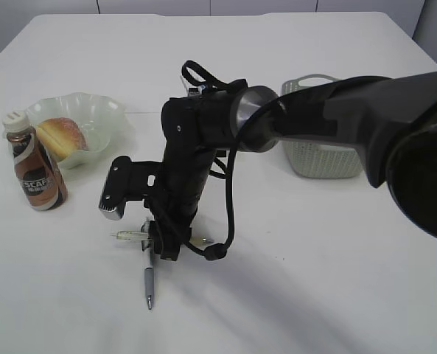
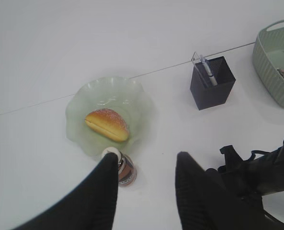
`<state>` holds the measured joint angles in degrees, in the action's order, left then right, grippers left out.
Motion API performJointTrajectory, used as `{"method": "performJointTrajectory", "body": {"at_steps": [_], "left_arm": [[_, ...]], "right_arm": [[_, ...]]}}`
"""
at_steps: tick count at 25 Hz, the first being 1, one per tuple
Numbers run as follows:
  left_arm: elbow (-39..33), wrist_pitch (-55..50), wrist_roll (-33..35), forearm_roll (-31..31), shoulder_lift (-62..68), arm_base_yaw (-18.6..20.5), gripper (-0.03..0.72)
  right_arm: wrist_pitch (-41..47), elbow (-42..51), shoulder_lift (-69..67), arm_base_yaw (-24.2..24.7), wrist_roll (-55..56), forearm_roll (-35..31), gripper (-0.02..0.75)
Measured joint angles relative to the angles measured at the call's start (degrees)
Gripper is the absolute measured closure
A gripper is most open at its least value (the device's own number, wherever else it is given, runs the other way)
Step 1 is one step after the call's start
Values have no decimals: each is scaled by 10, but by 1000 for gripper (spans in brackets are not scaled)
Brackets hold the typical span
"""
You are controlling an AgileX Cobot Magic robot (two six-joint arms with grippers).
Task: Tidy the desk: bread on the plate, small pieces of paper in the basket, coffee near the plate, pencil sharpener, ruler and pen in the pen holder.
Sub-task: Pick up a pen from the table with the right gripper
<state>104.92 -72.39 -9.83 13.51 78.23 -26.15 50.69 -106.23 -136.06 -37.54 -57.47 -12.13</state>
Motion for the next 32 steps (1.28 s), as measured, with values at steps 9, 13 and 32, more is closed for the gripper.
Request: {"method": "performJointTrajectory", "body": {"at_steps": [9,13,32], "left_arm": [[0,0,0,0,0,0,390],[0,0,0,-1,0,0,390],[0,0,0,-1,0,0,390]], "right_arm": [[0,0,0,0,0,0,431],[0,-1,-2,0,0,0,433],[23,-4,-4,0,28,1,655]]}}
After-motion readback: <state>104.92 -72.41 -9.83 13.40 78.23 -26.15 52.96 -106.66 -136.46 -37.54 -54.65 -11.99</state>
